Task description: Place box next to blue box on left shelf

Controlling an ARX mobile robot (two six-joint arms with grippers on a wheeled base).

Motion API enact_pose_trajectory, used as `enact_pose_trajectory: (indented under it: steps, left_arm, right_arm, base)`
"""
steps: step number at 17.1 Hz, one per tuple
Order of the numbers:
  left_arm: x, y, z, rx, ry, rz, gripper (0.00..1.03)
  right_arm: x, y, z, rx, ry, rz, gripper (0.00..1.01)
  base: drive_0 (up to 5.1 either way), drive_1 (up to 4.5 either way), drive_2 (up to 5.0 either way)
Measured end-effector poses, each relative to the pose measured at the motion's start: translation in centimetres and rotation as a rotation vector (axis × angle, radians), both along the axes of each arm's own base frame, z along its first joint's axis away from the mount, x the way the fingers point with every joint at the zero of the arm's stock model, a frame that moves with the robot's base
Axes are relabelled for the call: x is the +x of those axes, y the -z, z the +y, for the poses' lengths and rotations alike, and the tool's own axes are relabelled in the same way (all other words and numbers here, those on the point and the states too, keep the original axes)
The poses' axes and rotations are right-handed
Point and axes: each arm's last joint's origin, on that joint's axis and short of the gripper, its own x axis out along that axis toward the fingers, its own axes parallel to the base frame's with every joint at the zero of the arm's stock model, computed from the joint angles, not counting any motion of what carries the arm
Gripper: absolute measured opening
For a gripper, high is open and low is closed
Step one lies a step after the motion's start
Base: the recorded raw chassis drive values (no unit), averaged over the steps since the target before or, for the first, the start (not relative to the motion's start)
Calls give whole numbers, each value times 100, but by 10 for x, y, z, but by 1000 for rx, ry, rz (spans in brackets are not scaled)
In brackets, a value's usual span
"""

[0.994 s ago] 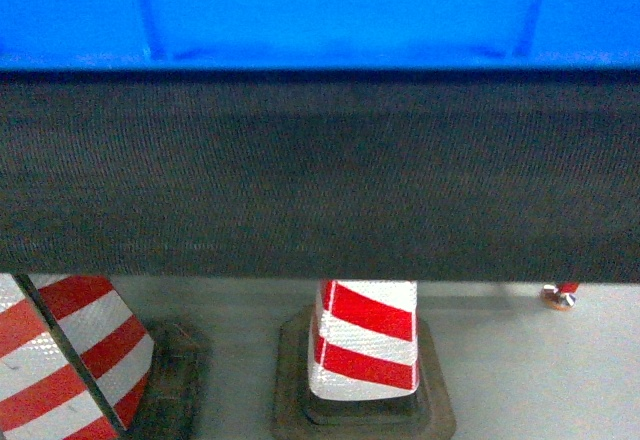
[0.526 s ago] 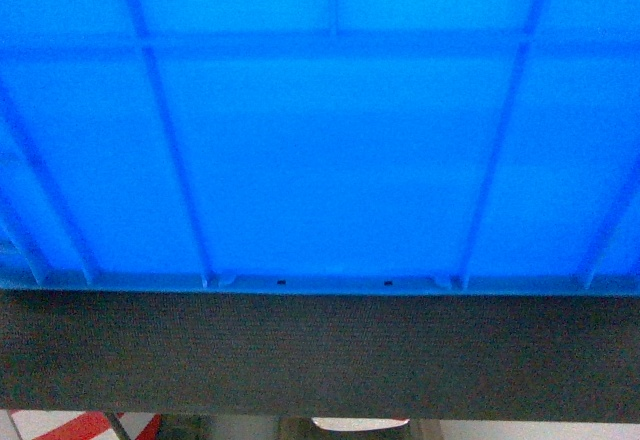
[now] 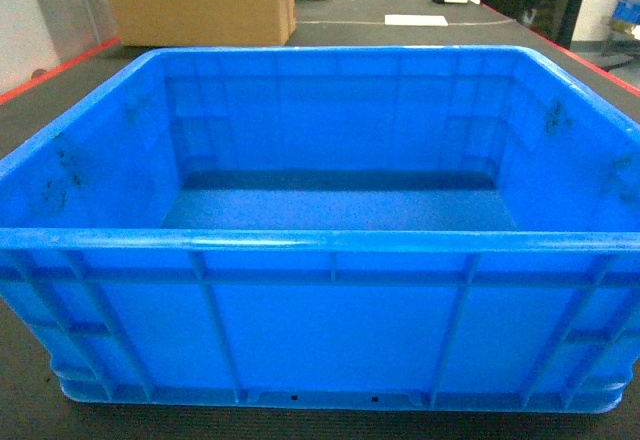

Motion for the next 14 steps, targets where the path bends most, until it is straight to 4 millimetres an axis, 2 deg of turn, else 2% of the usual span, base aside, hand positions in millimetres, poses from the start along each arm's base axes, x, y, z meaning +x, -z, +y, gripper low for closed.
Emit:
enact_pose_trajectory:
  steps: [14]
  left_arm:
    - [0, 0, 0, 0, 0, 2, 98]
  right_arm:
    - [0, 0, 0, 0, 0, 3, 98]
  base:
    - [0, 0, 0]
